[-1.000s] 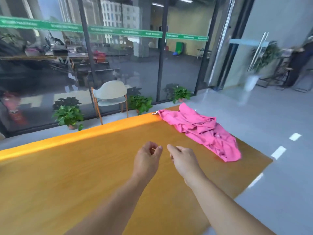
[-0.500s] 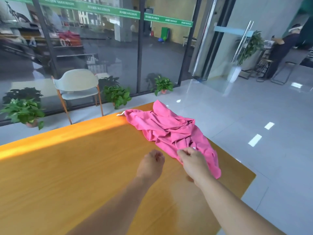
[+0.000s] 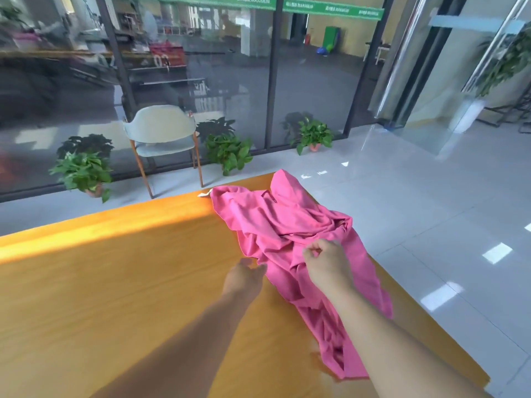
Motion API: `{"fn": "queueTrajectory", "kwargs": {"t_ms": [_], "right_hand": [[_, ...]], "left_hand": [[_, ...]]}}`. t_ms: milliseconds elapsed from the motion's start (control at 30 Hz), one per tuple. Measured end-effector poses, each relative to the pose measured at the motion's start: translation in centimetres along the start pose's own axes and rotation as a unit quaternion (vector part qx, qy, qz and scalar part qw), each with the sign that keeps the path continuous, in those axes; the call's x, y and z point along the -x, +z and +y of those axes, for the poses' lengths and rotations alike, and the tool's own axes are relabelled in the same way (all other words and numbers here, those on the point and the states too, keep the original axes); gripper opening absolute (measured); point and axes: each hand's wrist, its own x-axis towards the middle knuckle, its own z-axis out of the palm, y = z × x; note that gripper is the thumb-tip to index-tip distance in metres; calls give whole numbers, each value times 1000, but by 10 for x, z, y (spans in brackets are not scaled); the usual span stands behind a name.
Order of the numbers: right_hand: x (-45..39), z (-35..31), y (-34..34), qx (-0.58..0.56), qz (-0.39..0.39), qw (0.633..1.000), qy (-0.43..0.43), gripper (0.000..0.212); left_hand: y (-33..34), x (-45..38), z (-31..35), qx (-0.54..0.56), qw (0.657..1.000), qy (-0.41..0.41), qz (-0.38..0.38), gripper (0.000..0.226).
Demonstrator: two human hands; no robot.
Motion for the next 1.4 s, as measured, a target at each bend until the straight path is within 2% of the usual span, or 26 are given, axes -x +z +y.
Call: {"fn": "queueTrajectory", "kwargs": {"t_ms": [67, 200, 300, 433, 500, 567, 633, 700, 767, 833, 900, 967, 1067, 1167, 1233, 1300, 1400], "right_hand": [[-20, 6, 5, 12, 3, 1000, -15, 7], [-59, 21, 12, 122, 11, 992, -15, 54], [-87, 27, 19, 151, -35, 988, 27, 89], [-100, 30, 35, 120, -100, 985, 69, 107], [-98, 28, 44, 116, -114, 985, 63, 105], [-92, 17, 53, 100, -141, 984, 55, 95], [-80, -2, 62, 73, -167, 983, 37, 72], [-62, -22, 73, 43, -188, 981, 5, 41], [-39, -42, 85, 11, -204, 979, -14, 29], [-13, -63, 97, -21, -226, 973, -32, 29], [17, -83, 110, -46, -260, 963, -54, 32], [50, -103, 123, -53, -295, 951, -75, 35], [104, -135, 146, -78, -324, 938, -92, 42], [161, -170, 171, -127, -336, 931, -69, 35], [202, -195, 185, -150, -343, 926, -52, 26], [244, -219, 199, -157, -343, 925, -52, 18], [301, -252, 225, -129, -325, 934, -70, 21]], "left_hand": [[9, -14, 10, 25, 999, -13, 15, 61], [27, -53, 27, 131, 988, -57, 54, 82], [35, -84, 30, 193, 976, -78, 69, 92], [40, -108, 24, 227, 967, -88, 81, 97], [37, -109, 19, 211, 969, -106, 73, 101], [29, -106, 12, 213, 968, -112, 75, 86], [14, -97, 5, 247, 960, -112, 73, 65], [-1, -86, -4, 269, 953, -128, 54, 64], [-22, -75, -18, 307, 943, -120, 43, 64], [-49, -61, -34, 367, 923, -111, 25, 66], [-81, -39, -49, 416, 904, -98, 22, 50], [-113, -16, -72, 424, 899, -93, 53, 37], [-168, 28, -118, 417, 899, -80, 111, 49], [-223, 82, -166, 421, 886, -82, 176, 24], [-257, 115, -203, 393, 889, -82, 219, 21], [-290, 146, -237, 337, 905, -77, 249, 29], [-338, 180, -289, 224, 928, -76, 288, 36]]}}
